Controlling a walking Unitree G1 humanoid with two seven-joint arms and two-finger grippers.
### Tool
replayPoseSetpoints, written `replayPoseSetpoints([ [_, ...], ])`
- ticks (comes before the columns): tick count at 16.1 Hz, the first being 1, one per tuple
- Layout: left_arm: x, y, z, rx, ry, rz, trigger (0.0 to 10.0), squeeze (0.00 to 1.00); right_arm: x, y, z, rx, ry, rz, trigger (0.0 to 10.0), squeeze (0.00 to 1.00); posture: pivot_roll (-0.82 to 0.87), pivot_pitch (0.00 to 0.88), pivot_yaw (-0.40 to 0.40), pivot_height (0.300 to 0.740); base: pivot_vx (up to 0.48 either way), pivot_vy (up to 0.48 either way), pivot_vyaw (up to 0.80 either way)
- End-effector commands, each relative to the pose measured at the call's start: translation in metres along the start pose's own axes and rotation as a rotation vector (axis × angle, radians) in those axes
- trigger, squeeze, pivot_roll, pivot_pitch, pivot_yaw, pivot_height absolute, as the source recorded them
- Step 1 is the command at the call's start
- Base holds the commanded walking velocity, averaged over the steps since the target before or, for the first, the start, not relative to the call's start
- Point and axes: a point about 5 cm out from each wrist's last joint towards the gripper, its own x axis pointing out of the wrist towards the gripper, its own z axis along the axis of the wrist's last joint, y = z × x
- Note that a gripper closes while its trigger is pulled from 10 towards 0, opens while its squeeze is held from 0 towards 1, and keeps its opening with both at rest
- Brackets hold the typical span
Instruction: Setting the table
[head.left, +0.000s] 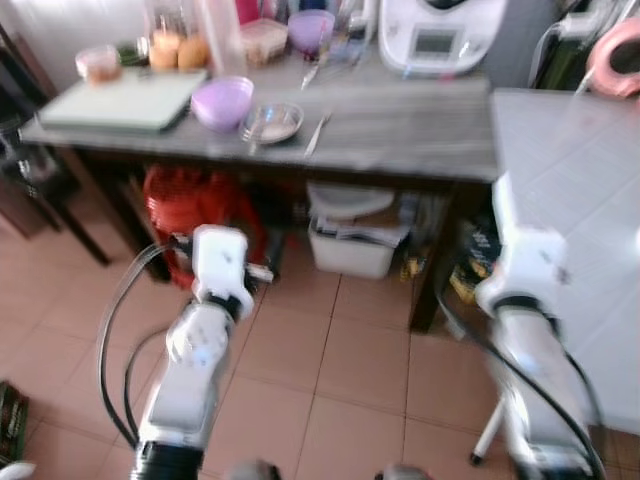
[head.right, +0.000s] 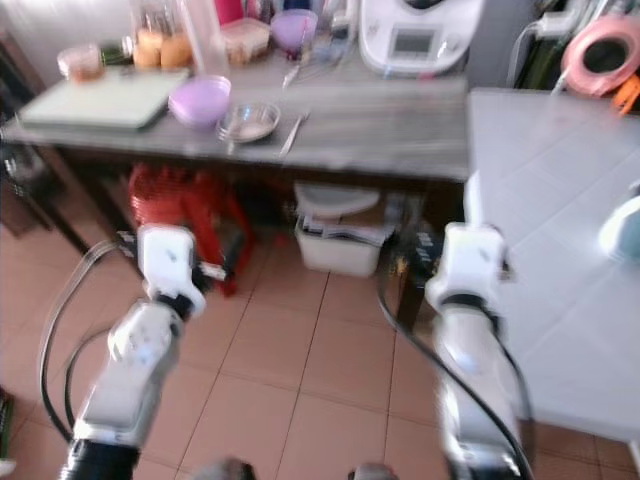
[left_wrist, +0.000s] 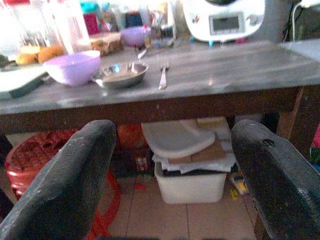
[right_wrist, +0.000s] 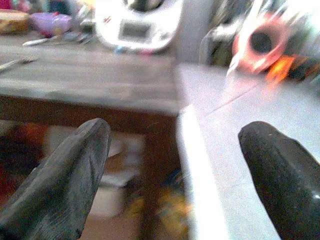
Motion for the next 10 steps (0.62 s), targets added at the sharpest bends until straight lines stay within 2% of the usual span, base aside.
replayPoseSetpoints([
  [1,-0.003,0.01,0.001,0.015,-0.002,0.02,10.0,0.0,-0.003,0.011,0.01,-0.001,-0.063,0.044,10.0,0.0,-0.09,0.0,0.071,0.74,0.0,-0.326,0.0],
  [2,-0.003,0.01,0.001,0.014,-0.006,0.018,10.0,0.0,-0.005,0.011,0.01,-0.01,-0.074,0.048,10.0,0.0,-0.09,0.0,0.071,0.74,0.0,0.0,0.0],
  [4,-0.007,0.012,0.001,0.019,-0.005,0.022,10.0,0.0,-0.023,0.008,0.003,-0.036,-0.044,0.038,10.0,0.0,-0.1,0.0,0.072,0.74,0.0,0.0,0.0],
  [7,-0.015,0.014,0.003,0.029,0.003,0.019,10.0,0.0,-0.04,0.003,0.0,-0.033,-0.01,0.031,10.0,0.0,-0.1,0.0,0.078,0.74,0.0,0.0,0.0],
  [10,-0.017,0.013,-0.001,0.03,0.024,-0.008,10.0,0.0,-0.045,0.002,-0.001,-0.015,0.001,0.044,10.0,0.0,-0.1,0.0,0.081,0.74,0.0,-0.316,0.0],
])
